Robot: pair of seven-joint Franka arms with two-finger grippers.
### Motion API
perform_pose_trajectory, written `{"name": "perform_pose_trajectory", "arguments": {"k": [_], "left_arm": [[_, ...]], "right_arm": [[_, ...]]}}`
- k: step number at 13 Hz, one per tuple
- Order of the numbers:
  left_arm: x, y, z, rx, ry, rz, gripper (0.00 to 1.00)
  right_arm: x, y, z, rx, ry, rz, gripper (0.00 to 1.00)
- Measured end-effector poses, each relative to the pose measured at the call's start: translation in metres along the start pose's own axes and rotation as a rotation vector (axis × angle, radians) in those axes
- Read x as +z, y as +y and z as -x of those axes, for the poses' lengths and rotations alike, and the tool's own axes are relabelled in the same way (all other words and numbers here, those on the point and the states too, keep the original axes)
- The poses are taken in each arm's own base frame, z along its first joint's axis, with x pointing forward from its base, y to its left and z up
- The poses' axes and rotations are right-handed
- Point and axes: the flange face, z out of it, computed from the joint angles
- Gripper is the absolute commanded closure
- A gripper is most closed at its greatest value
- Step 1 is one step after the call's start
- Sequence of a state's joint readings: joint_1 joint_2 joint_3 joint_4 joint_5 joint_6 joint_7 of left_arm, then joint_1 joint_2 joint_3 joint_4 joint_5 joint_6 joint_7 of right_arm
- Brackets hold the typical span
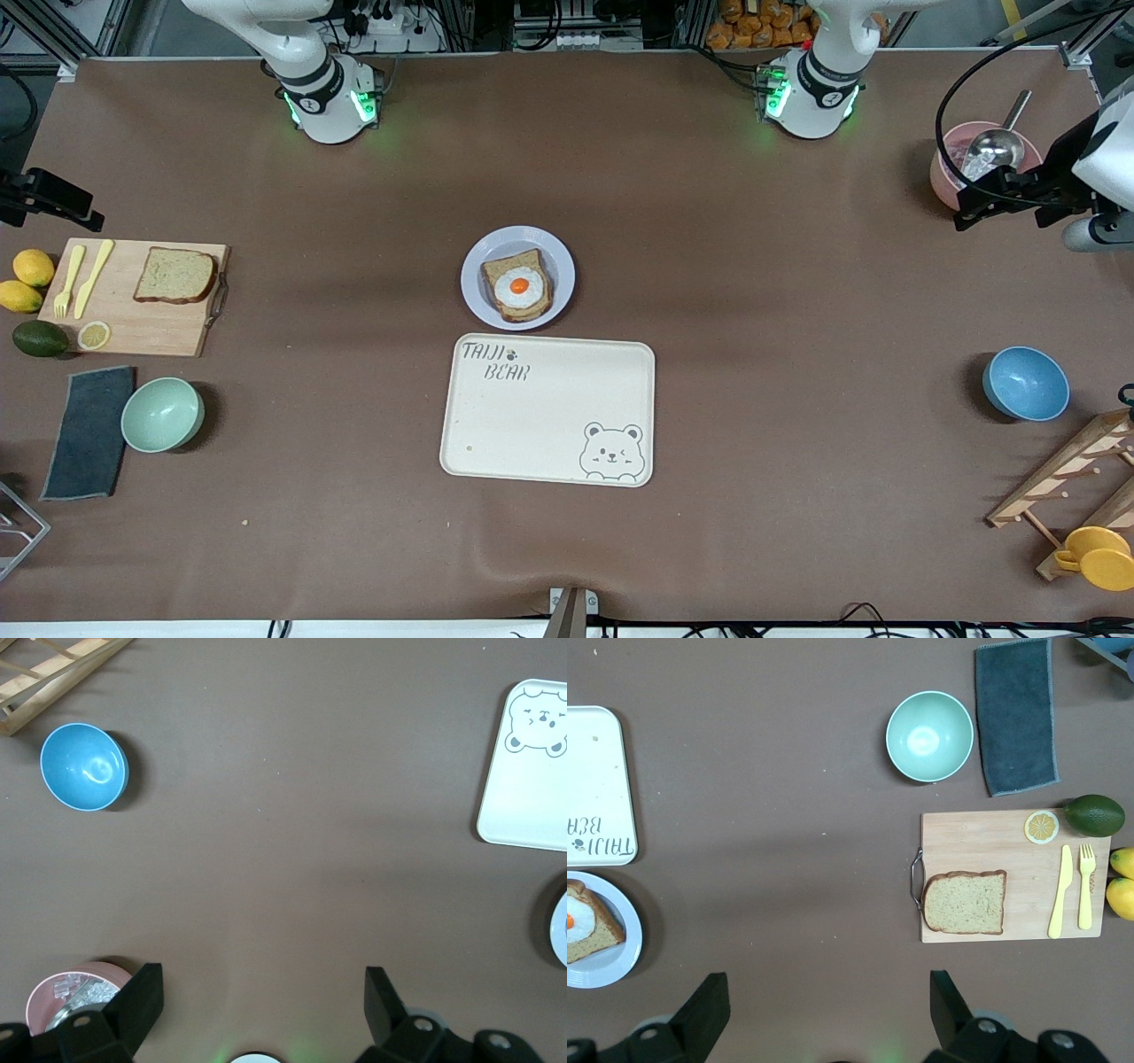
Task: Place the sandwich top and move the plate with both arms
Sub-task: 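Reach the right gripper toward the bread slice on the cutting board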
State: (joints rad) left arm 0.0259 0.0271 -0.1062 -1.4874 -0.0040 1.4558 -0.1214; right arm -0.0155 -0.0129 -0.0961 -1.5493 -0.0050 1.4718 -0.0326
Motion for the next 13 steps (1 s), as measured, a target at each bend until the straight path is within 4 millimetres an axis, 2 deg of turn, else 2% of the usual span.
{"name": "perform_pose_trajectory", "arguments": {"k": [10,13], "left_arm": [[-0.006,-0.007,-0.001,-0.013,0.015,-0.005,0.00],[-0.006,-0.019,-0.001,-0.034,0.011,-0.004,0.00]], "right_arm": [[0.002,0.014,0.002,0.026,-0.012,-0.003,0.00],[0.016,0.022,0.000,0.041,-0.039,-0.004,0.00]]}}
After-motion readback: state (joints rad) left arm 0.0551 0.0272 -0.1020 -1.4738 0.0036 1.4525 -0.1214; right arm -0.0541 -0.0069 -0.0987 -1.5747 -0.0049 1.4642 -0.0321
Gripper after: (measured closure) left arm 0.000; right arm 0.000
